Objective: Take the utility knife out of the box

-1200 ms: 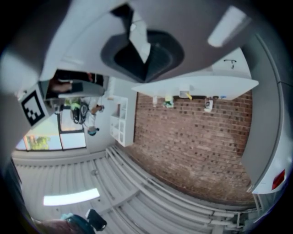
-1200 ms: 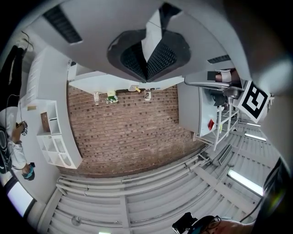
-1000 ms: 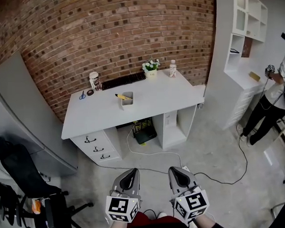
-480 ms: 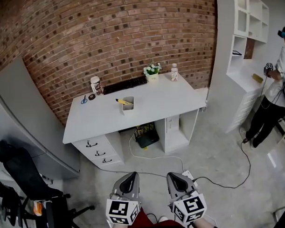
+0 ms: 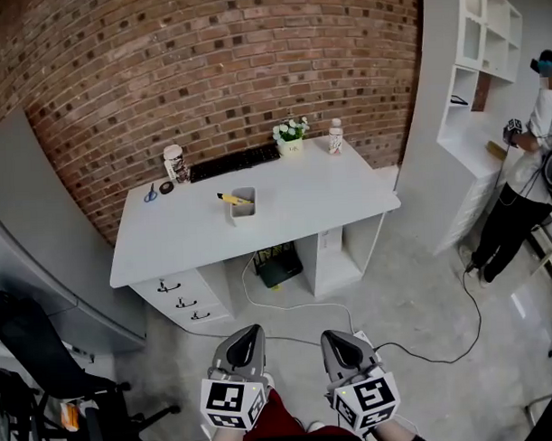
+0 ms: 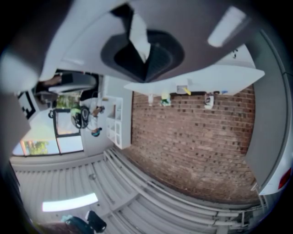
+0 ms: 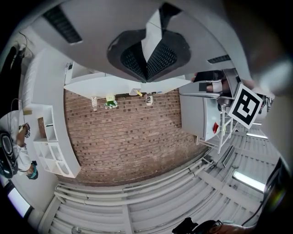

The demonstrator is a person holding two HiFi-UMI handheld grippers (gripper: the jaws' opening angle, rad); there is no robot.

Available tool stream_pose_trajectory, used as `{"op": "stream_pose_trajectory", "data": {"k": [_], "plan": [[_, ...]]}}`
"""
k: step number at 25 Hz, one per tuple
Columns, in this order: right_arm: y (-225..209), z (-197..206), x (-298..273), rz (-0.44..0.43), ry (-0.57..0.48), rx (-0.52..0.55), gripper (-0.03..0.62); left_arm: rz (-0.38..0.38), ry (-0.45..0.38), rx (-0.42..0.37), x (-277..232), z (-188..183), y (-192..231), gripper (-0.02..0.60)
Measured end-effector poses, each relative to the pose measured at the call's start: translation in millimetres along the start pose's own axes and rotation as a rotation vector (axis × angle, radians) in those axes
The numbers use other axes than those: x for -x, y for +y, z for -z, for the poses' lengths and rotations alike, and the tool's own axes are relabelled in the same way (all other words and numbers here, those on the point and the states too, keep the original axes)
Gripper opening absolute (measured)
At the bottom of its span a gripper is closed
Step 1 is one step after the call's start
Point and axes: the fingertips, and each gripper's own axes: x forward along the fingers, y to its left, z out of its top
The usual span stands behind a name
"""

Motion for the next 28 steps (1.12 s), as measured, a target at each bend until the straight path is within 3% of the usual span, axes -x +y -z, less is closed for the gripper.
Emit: {"op": "stream_pose_trajectory", "data": {"k": [14, 28], "plan": [[5, -13, -119, 0.026, 0.053, -0.002, 0.008, 0.037, 0.015, 0.021, -74, -7, 93, 0.003], [31, -25, -226, 0.041, 0.070, 0.003, 0.008, 0.053, 0.022, 0.036, -115, -9, 192, 0.003]]}}
